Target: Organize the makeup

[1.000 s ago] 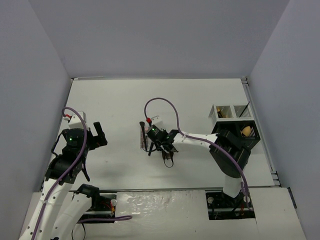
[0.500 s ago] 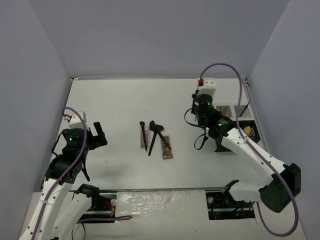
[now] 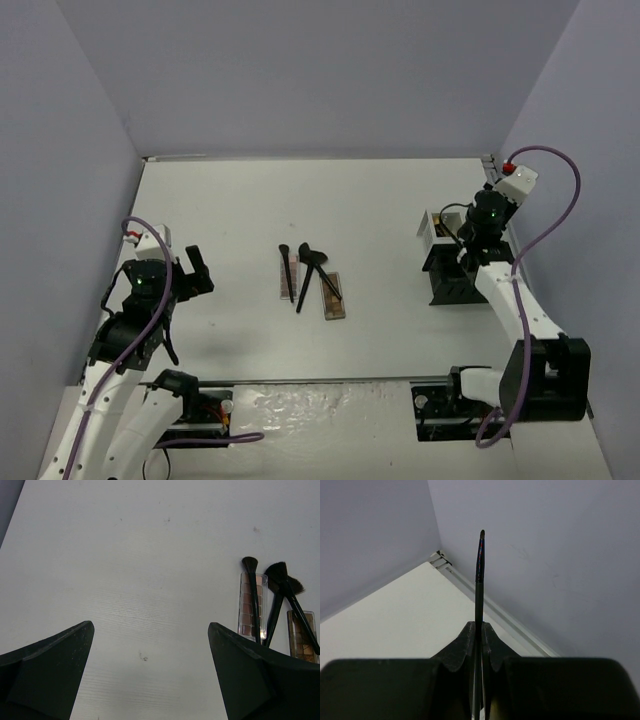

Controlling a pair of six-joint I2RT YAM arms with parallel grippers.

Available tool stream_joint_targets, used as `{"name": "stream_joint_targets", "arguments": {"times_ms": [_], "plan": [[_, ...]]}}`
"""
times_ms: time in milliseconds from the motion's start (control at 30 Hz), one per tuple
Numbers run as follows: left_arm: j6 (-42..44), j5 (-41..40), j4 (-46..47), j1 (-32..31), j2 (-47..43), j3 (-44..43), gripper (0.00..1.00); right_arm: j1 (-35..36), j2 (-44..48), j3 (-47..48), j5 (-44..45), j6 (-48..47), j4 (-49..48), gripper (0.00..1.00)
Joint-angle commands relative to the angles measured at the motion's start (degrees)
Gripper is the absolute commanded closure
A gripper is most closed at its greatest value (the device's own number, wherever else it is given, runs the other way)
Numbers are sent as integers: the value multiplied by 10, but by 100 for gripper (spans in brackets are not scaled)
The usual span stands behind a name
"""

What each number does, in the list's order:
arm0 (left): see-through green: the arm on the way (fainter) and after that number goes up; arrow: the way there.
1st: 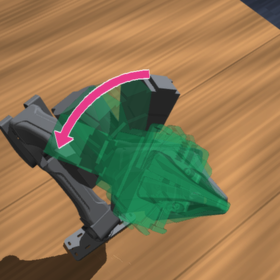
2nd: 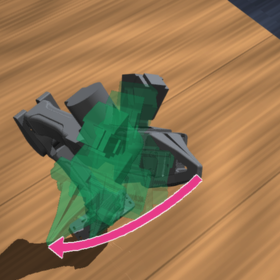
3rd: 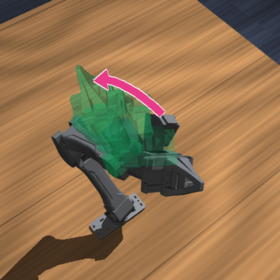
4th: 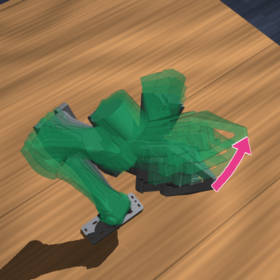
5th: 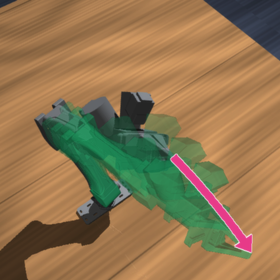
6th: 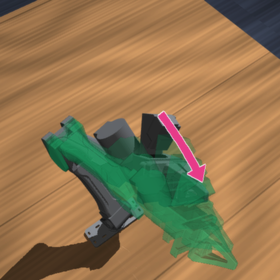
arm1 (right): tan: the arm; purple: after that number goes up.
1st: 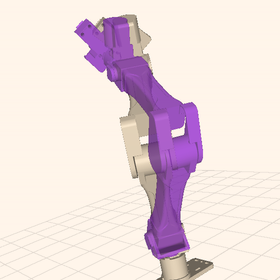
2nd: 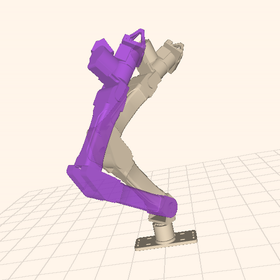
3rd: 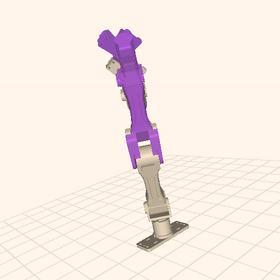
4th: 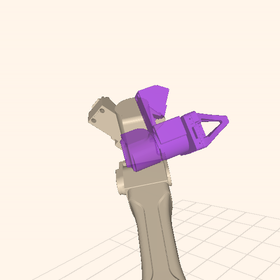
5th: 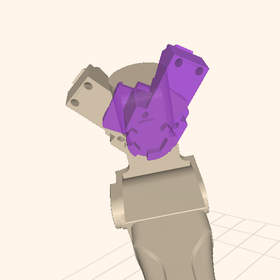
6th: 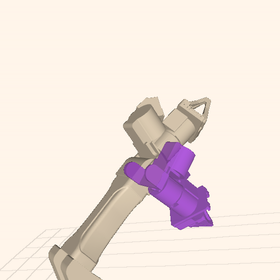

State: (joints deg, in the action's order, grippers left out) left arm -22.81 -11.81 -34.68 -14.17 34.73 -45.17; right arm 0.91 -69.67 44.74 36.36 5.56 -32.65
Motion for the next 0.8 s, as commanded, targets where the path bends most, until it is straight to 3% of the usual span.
{"name": "stream_joint_targets", "arguments": {"times_ms": [0, 400, 567, 667, 767], "plan": [[-5, 2, 20, 2, 2, -13, 3, -34, -68, 41, 25, -37, -137, 100], [-4, 0, 20, 5, 10, -17, 3, -66, -182, 49, -40, -11, -187, 98], [-4, 2, 20, 4, 10, -16, 3, -61, -177, 32, -51, 8, -183, 85], [-4, 2, 21, 4, 9, -17, 3, -46, -143, 26, -44, 16, -157, 63], [-4, 2, 19, 4, 6, -16, 3, -23, -101, 25, -41, 28, -128, 50]]}}
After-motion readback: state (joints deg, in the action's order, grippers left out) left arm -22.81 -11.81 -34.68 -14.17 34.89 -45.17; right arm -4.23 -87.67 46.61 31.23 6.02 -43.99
